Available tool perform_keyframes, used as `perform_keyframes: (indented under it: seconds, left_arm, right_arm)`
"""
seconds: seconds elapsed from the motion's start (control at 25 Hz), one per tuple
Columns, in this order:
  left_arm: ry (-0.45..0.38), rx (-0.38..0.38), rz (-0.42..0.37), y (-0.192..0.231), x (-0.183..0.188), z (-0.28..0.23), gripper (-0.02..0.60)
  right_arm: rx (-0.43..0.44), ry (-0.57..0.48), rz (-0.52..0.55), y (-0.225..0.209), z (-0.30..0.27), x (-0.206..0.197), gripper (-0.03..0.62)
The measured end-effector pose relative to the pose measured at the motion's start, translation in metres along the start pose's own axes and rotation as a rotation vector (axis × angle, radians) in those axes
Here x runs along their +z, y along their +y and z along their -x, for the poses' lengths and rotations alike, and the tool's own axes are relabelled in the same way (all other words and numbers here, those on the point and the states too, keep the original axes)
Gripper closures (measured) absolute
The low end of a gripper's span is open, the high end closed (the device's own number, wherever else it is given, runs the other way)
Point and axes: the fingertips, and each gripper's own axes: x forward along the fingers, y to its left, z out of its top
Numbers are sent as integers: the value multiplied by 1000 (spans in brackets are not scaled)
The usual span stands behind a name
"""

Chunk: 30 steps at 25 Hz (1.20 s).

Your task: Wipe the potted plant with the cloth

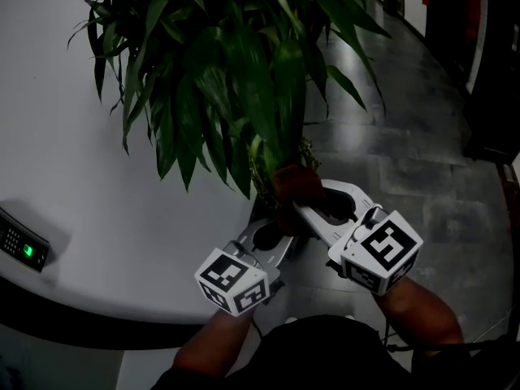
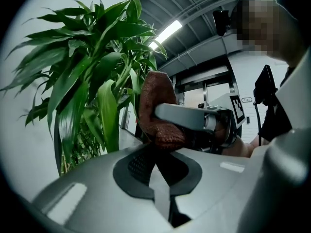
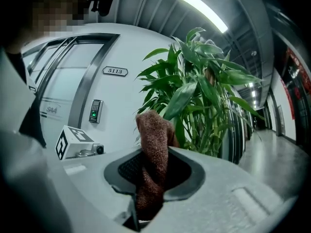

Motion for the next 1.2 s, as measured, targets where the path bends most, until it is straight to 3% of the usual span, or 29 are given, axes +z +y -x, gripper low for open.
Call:
perform_keyframes:
  seconds: [0.2, 1.2]
  left_arm:
    - [-21, 32, -1, 9, 6, 4, 565]
    - [-131, 193, -31, 10, 34, 11, 540]
  right_arm:
    - [20, 41, -15, 4, 14, -14, 523]
    - [92, -9, -16, 4, 49, -3, 523]
